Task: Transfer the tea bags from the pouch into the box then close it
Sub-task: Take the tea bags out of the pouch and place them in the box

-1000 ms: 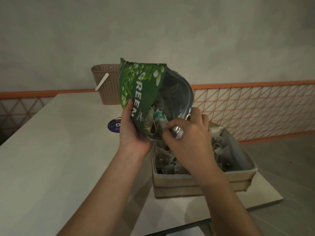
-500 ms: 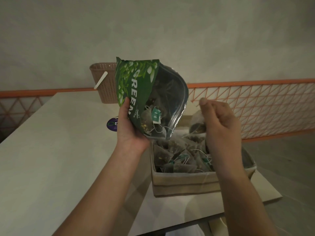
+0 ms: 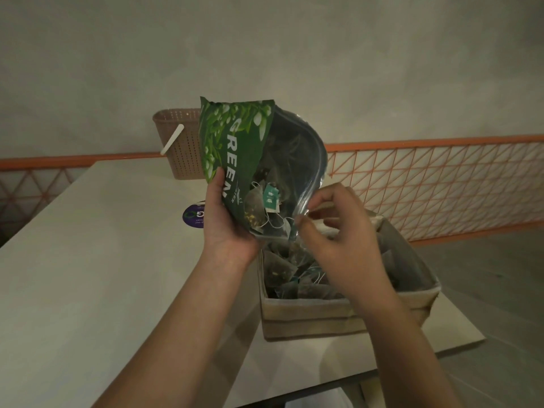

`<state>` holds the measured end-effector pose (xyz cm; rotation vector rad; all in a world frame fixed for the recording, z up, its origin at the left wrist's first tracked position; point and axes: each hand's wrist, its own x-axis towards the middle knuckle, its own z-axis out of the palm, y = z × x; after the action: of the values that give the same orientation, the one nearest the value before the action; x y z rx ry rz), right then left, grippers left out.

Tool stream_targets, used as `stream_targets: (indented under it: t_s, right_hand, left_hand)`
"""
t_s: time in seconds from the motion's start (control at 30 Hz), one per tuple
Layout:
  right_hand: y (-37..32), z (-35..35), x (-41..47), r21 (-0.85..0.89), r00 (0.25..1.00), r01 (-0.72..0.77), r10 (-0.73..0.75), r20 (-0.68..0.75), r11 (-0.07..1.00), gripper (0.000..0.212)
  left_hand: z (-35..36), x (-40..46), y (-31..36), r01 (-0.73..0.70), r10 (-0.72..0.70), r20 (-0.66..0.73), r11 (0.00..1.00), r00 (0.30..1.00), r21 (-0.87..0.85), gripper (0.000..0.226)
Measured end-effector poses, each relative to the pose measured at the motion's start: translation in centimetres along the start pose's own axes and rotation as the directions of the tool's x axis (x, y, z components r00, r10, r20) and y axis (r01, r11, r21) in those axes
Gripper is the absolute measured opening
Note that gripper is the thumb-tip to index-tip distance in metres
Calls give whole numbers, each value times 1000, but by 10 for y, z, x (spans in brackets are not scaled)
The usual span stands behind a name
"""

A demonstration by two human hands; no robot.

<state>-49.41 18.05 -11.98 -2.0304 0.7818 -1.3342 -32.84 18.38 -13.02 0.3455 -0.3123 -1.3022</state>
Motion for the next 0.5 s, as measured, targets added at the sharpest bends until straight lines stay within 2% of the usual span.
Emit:
stream_targets:
  t_s: [0.07,0.1,0.2,0.27,0.4,0.5]
  right_hand:
    - [2,6,-3,73,989,-125,118,89,989,29]
    - [3,8,-5,77,986,-146,139,89,986,29]
    - [3,12,-8,-63,1000,19,-21,-23,998,24]
    - [3,13,-8,-192,992,115,-123,-30,975,19]
    - [4,15,-8,-445,977,157,-204,-59,882,22]
    - [5,16,-8,-472,973,164,-220,-65,866,16]
  left_hand:
    - [3,-2,0,-2,2,1,1000,1000,-2,60]
    - [4,-3,1,-5,5,0,1000,1000,-3,60]
    - [3,-4,4,-16,16,0,1000,1000,-1,62]
    - [3,-4,4,-29,29,-7,1000,1000,10,62]
    - [4,-5,3,-23,23,-5,999,1000,27,62]
    - [4,-5,4,-29,29,-9,999,1000,15,62]
